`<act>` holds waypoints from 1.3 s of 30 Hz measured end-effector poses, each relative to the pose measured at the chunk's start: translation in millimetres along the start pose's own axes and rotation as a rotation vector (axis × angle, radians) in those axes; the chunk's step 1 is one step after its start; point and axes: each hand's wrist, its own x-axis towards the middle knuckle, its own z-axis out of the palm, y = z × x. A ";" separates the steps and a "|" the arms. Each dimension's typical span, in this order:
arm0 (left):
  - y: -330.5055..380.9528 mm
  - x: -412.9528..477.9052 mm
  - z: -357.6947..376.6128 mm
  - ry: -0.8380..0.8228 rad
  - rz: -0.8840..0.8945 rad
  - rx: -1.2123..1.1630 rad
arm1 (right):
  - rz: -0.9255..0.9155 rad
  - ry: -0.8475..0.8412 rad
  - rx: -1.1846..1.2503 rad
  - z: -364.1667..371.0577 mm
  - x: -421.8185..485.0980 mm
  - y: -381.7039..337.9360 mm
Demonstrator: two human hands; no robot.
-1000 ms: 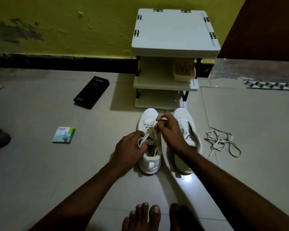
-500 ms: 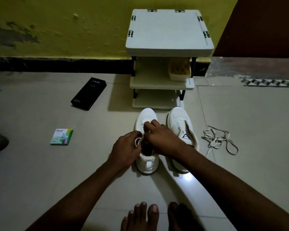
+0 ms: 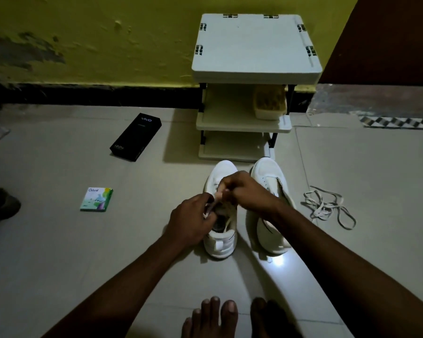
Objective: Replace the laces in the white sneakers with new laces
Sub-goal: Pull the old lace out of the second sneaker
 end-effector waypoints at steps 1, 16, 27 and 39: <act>0.8 -0.4 0.7 0.004 -0.005 0.004 | 0.074 0.077 0.221 -2.5 -3.3 3.3; 11.6 6.1 1.6 -0.029 0.032 0.105 | -0.071 0.091 0.070 -13.6 -16.5 20.2; 10.4 7.9 1.9 -0.020 0.063 0.129 | -0.041 0.185 0.192 -6.5 -20.7 18.0; 9.1 11.8 -1.8 -0.065 0.059 0.133 | -0.613 0.419 -1.204 -1.8 -4.4 28.4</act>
